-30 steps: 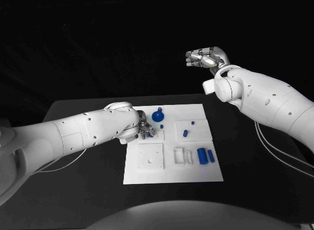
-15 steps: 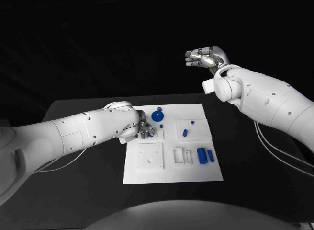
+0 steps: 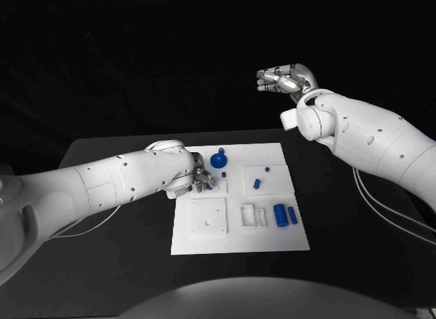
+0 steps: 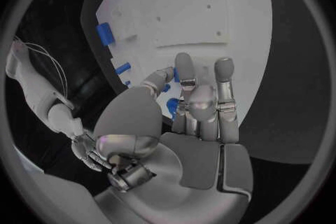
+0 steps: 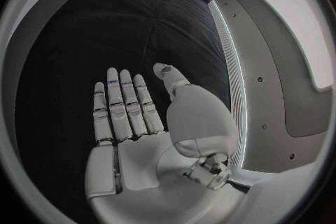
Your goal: Assemble the parts on the task board
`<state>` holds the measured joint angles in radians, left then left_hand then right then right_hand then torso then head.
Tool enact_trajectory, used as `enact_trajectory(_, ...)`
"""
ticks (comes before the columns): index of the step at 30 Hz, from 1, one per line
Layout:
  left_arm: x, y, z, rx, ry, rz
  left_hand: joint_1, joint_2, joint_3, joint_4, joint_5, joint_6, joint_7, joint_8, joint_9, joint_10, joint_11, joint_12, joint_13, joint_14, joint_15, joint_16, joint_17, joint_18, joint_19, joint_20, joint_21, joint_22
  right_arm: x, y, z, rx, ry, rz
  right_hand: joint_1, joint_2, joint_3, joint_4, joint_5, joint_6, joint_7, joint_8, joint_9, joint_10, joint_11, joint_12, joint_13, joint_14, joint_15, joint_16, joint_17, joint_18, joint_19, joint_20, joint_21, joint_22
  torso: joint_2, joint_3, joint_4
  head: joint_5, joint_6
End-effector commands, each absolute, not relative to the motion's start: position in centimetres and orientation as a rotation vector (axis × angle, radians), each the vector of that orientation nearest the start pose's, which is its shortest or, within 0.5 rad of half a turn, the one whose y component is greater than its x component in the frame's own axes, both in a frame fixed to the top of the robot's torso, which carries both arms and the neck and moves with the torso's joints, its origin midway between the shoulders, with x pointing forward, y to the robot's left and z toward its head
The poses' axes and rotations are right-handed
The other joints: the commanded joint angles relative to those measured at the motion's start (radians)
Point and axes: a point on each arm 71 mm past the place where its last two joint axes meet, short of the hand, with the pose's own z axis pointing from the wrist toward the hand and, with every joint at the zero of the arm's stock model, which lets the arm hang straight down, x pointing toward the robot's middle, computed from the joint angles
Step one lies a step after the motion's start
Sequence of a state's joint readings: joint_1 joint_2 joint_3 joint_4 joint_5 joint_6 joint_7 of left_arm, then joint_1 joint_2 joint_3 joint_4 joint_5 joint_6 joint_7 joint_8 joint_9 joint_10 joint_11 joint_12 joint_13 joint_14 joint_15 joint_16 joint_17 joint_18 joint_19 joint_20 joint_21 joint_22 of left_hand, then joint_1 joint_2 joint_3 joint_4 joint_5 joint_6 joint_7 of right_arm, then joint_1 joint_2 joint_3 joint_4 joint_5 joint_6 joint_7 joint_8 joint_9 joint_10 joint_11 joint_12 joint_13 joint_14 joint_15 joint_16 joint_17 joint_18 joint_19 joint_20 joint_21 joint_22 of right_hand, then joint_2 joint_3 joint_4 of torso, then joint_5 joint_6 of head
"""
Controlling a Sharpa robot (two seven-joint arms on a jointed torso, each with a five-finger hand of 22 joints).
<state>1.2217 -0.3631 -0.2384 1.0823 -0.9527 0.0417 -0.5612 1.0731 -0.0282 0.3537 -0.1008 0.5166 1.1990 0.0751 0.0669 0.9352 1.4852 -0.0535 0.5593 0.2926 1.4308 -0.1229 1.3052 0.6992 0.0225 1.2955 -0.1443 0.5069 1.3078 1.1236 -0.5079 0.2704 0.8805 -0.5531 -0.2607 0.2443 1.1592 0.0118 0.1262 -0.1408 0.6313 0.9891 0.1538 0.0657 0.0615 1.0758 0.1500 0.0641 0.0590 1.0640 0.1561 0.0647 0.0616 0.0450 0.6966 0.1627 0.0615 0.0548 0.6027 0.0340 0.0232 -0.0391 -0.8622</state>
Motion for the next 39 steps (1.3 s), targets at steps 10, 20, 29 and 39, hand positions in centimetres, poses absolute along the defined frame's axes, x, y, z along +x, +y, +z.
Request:
enact_trajectory(10,51.00,9.52,-29.55,-0.169,2.419,-0.303,0.011,0.016,0.086,-0.077,-0.002,0.121,-0.105,0.005,0.015,0.029,-0.024,0.017,0.004,-0.001,-0.005,0.012,0.007,0.013,0.003,0.004,0.000,0.018,59.77,-23.42,-17.31,0.853,1.357,1.189,-0.007,0.001,0.006,0.000,0.001,-0.002,0.001,-0.005,-0.001,-0.009,0.000,-0.006,-0.002,-0.004,0.001,-0.004,-0.002,0.013,-0.008,0.002,-0.005,-0.001,0.000,0.0002,0.0006,-0.002,-0.004)
enact_trajectory(20,51.21,9.45,-29.59,-0.166,2.408,-0.295,0.008,0.018,0.083,-0.074,-0.016,0.121,-0.105,0.005,0.024,0.029,-0.024,0.021,0.003,-0.002,-0.005,0.013,0.005,0.015,0.003,0.006,0.001,0.018,59.77,-23.33,-17.32,0.852,1.358,1.191,-0.007,0.001,0.006,0.000,0.001,-0.002,0.001,-0.005,-0.001,-0.009,0.000,-0.006,-0.002,-0.004,0.001,-0.004,-0.002,0.013,-0.008,0.002,-0.005,-0.001,-0.001,0.0001,0.0005,-0.003,-0.004)
enact_trajectory(29,51.22,9.33,-29.98,-0.167,2.414,-0.293,0.007,-0.007,0.027,-0.015,-0.086,0.115,-0.110,0.003,0.035,0.029,-0.023,0.014,0.001,-0.004,-0.007,0.005,-0.012,0.013,0.003,0.007,-0.008,0.017,59.76,-23.30,-17.30,0.852,1.356,1.191,-0.009,-0.004,0.006,0.003,0.000,-0.008,0.002,-0.006,-0.002,-0.010,0.001,-0.006,-0.002,-0.006,0.002,-0.004,-0.002,0.012,-0.013,0.003,-0.006,-0.002,-0.001,-0.0001,0.0011,-0.007,-0.007)
enact_trajectory(39,51.32,9.60,-30.14,-0.175,2.412,-0.289,0.012,-0.051,-0.011,0.060,-0.128,0.117,-0.116,0.002,0.024,0.028,-0.025,0.010,0.003,-0.005,-0.010,0.002,-0.022,0.004,0.007,0.001,-0.019,0.016,59.76,-23.39,-17.30,0.853,1.354,1.189,-0.008,-0.003,0.001,0.005,0.002,-0.010,0.002,-0.006,-0.002,-0.011,0.002,-0.006,-0.002,-0.007,0.002,-0.004,-0.002,0.013,-0.014,0.003,-0.006,-0.002,-0.001,-0.0009,0.0021,-0.010,-0.009)
